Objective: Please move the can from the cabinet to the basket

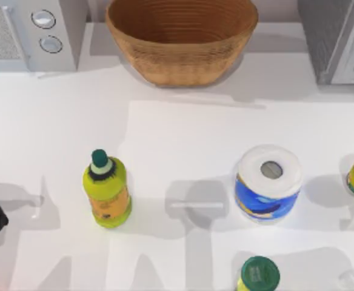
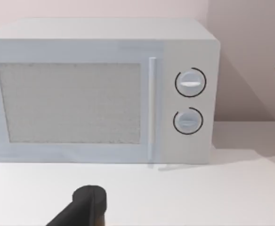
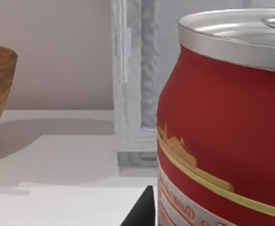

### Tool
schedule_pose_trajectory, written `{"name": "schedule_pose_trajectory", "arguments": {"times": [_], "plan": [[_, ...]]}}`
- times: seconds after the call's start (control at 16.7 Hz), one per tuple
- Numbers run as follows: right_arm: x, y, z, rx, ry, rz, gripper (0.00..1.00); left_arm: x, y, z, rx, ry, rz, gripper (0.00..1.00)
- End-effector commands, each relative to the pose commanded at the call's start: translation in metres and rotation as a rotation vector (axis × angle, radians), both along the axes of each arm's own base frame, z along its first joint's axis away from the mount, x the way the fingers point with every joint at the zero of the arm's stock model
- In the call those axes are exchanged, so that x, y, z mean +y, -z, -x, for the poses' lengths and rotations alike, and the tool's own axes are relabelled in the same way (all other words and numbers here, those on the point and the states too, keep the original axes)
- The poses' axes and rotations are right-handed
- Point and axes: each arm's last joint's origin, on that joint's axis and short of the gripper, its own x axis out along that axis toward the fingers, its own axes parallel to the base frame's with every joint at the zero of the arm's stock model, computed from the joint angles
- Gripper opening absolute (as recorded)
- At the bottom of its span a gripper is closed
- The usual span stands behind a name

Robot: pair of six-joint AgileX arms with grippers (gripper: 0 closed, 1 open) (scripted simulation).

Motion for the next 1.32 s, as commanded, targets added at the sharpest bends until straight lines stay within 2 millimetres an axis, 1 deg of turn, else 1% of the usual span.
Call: {"name": "schedule_pose_trajectory", "arguments": {"times": [0.36,0.48,0.54,0.66,0.72,0.84,0.96,1.08,1.2,1.32], "plan": [[0.000,0.006,-0.001,0.007,-0.003,-0.002,0.00,0.000,0.000,0.000,0.000,0.000,0.000,1.00],[0.000,0.003,-0.001,0.005,-0.003,-0.002,0.00,0.000,0.000,0.000,0.000,0.000,0.000,1.00],[0.001,-0.002,-0.001,0.002,-0.003,-0.002,0.00,0.000,0.000,0.000,0.000,0.000,0.000,1.00],[0.003,-0.020,-0.003,-0.009,-0.004,-0.001,0.00,0.000,0.000,0.000,0.000,0.000,0.000,1.00],[0.004,-0.033,-0.005,-0.016,-0.003,-0.001,0.00,0.000,0.000,0.000,0.000,0.000,0.000,1.00],[0.008,-0.065,-0.013,-0.030,-0.002,-0.001,0.00,0.000,0.000,0.000,0.000,0.000,0.000,1.00],[0.015,-0.101,-0.031,-0.035,0.000,-0.001,0.00,0.000,0.000,0.000,0.000,0.000,0.000,1.00],[0.028,-0.135,-0.061,-0.026,0.001,0.000,0.00,0.000,0.000,0.000,0.000,0.000,0.000,1.00],[0.047,-0.161,-0.102,-0.009,0.002,0.005,0.00,0.000,0.000,0.000,0.000,0.000,0.000,1.00],[0.073,-0.177,-0.147,0.003,0.001,0.009,0.00,0.000,0.000,0.000,0.000,0.000,0.000,1.00]]}}
